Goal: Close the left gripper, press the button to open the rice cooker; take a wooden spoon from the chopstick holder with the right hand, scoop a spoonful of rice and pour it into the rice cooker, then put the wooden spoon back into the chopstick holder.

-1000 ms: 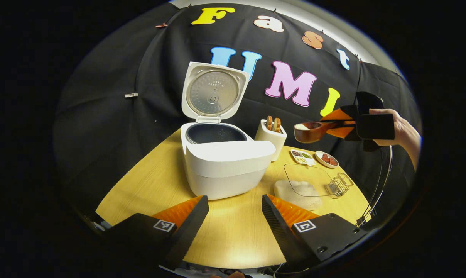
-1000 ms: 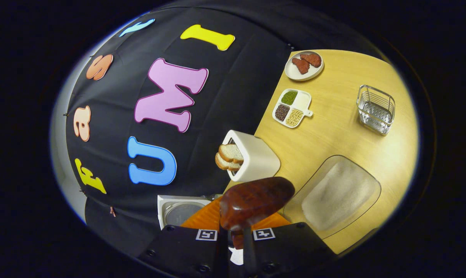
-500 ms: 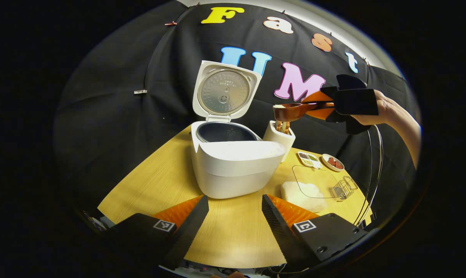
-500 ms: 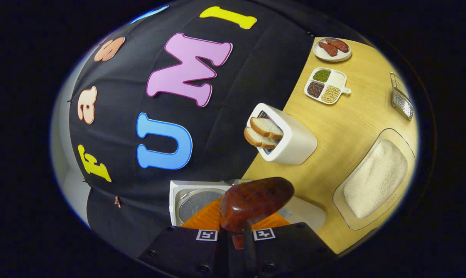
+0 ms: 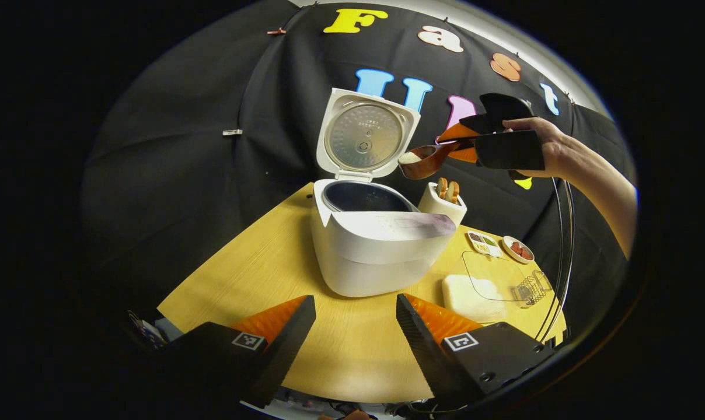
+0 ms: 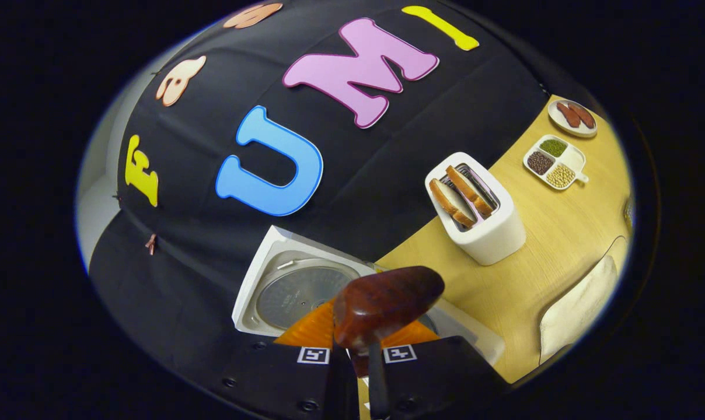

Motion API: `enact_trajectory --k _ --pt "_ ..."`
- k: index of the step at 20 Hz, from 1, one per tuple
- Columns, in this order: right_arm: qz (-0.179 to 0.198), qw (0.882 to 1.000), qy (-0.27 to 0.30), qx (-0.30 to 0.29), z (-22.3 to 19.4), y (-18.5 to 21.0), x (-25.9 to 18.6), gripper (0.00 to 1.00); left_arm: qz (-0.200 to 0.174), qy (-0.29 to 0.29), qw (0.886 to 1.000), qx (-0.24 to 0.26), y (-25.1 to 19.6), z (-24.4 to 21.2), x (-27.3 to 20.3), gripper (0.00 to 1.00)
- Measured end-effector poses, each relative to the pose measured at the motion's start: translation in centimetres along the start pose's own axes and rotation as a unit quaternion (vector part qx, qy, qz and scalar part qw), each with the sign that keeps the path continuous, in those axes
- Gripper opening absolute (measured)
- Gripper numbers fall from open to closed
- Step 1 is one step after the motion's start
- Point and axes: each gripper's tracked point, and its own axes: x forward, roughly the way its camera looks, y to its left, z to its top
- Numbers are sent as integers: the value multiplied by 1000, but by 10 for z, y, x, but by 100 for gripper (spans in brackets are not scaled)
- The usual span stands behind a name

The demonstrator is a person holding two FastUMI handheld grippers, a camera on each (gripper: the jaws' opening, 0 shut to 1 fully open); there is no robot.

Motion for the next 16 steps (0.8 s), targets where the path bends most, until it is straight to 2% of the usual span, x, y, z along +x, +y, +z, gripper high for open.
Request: enact_trajectory --k 3,6,9,10,16 --pt "-4 998 -5 -64 -13 2 13 18 7 -3 1000 -2 6 3 -1 96" --pt "-12 990 -15 -139 -23 -2 21 18 18 -2 1000 0 14 4 -2 96" --pt "0 985 -12 -174 -37 -1 26 18 24 4 1000 -3 21 2 -2 98" --pt "2 982 -12 -186 -40 -1 30 19 25 5 1000 -3 23 2 -2 96" --pt "19 959 -31 -283 -51 10 36 18 33 8 999 1 31 -2 -7 96"
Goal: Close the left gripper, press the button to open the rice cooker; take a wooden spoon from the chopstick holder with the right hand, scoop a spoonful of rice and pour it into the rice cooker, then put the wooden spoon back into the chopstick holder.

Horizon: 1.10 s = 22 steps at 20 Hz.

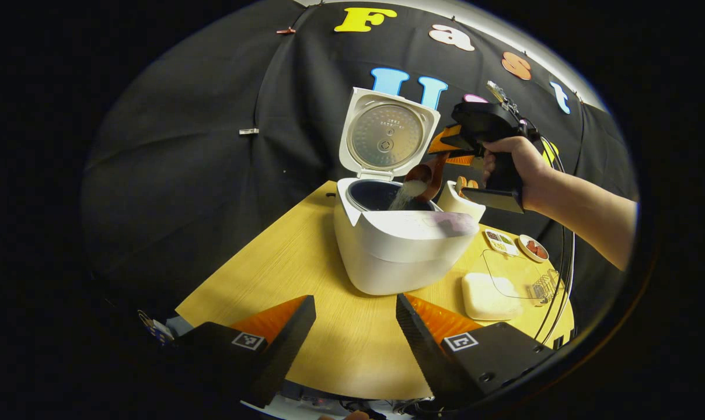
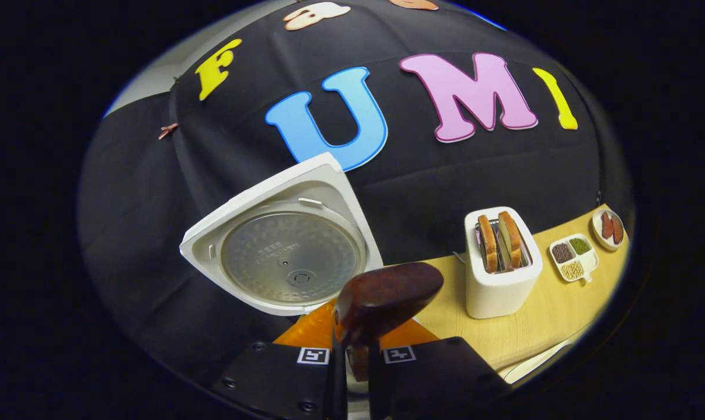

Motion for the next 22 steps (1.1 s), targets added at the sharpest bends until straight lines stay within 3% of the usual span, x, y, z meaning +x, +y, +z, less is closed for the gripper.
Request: enact_trajectory --k 9,13,15,19,22 --pt "22 991 -48 -126 8 13 5 18 -4 4 1000 8 -7 -3 1 96" --pt "35 974 -62 -215 1 23 0 18 -11 8 1000 6 -13 -7 1 96" --pt "58 964 -58 -253 -10 36 -1 18 -11 9 1000 7 -13 -9 0 96" --pt "87 952 -55 -287 -27 52 -4 19 -11 7 1000 7 -14 -9 -1 96" --pt "95 953 -42 -286 -36 55 -7 19 -8 4 1000 10 -15 -7 -2 96"
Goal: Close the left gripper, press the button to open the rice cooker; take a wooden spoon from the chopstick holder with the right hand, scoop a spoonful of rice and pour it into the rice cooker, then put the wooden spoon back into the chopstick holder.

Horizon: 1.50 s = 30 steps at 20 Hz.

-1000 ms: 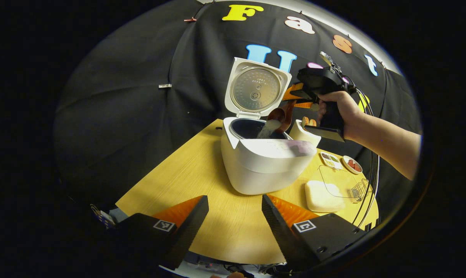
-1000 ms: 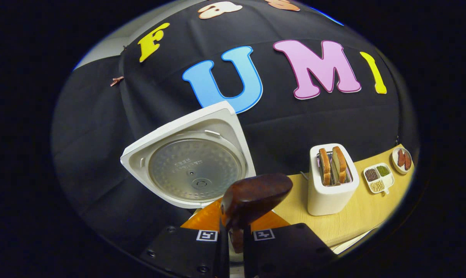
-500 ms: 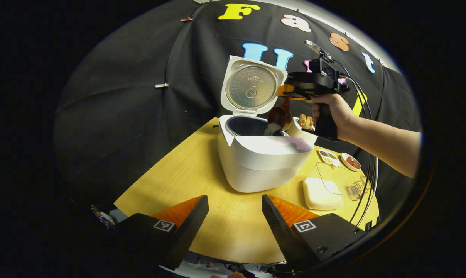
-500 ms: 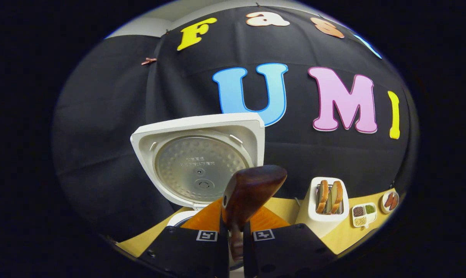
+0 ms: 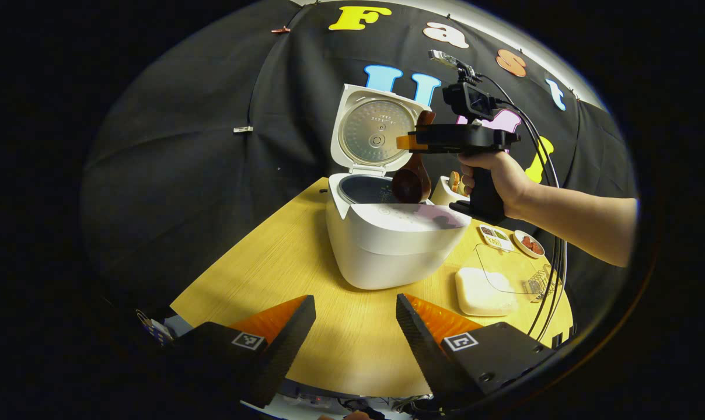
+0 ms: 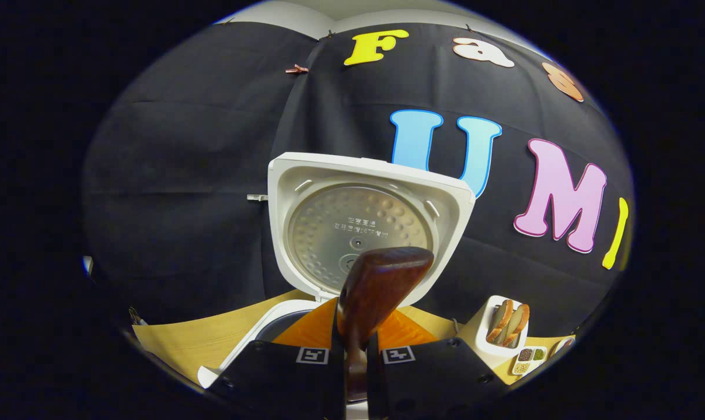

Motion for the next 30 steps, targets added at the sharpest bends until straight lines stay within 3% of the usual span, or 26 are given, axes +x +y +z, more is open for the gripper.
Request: enact_trajectory --k 6,13,16,17,18,19,23,30 --pt "-5 997 -16 80 21 -14 -18 19 -10 -1 1000 7 -13 -5 -4 96" --pt "-36 978 -56 196 58 -84 -79 19 -39 -4 999 25 -45 0 0 96" --pt "-68 972 -72 211 62 -128 -121 18 -59 -4 998 33 -68 0 1 96" --pt "-83 970 -76 213 60 -146 -136 14 -66 -6 997 37 -79 1 0 96" --pt "-98 968 -78 217 57 -162 -151 18 -72 -8 997 40 -88 2 -1 96" --pt "-110 966 -77 222 52 -178 -166 14 -77 -10 996 43 -97 2 -1 96" --pt "-158 957 -73 230 33 -241 -229 18 -95 -2 994 48 -132 -3 -2 96" --pt "-242 938 -56 243 -25 -334 -316 18 -99 -14 992 83 -179 6 -5 96"
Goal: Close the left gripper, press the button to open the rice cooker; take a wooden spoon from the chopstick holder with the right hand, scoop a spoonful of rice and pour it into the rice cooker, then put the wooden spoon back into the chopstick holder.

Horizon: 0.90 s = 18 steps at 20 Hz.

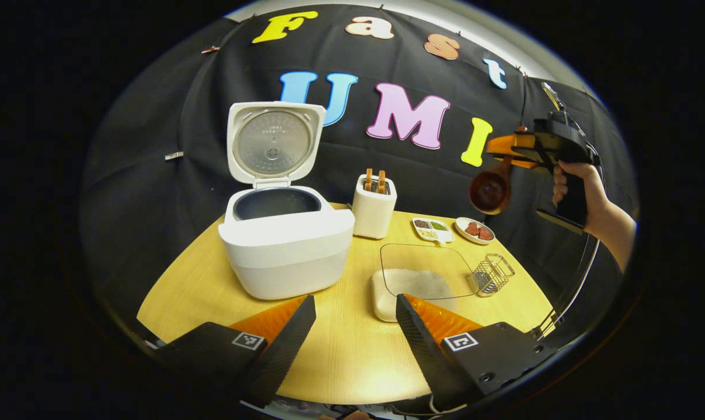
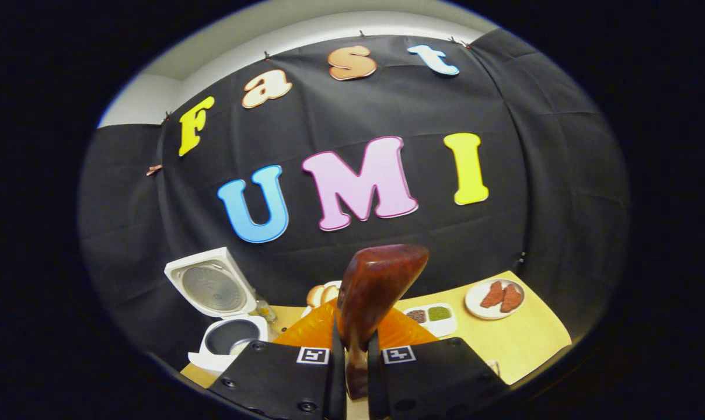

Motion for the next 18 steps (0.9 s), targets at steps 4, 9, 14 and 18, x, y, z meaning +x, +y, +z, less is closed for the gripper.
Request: enact_trajectory --k 4,9,14,18 --pt "-42 999 8 17 -10 -67 -12 18 19 0 1000 -12 -13 7 2 96" --pt "-88 995 26 44 -35 -135 -18 18 33 11 999 -21 -28 4 2 96" --pt "-118 988 52 79 -71 -184 -13 18 56 17 998 -1 -40 6 -4 95" --pt "-137 984 71 94 -98 -209 -7 18 70 8 997 -13 -50 25 -4 96"
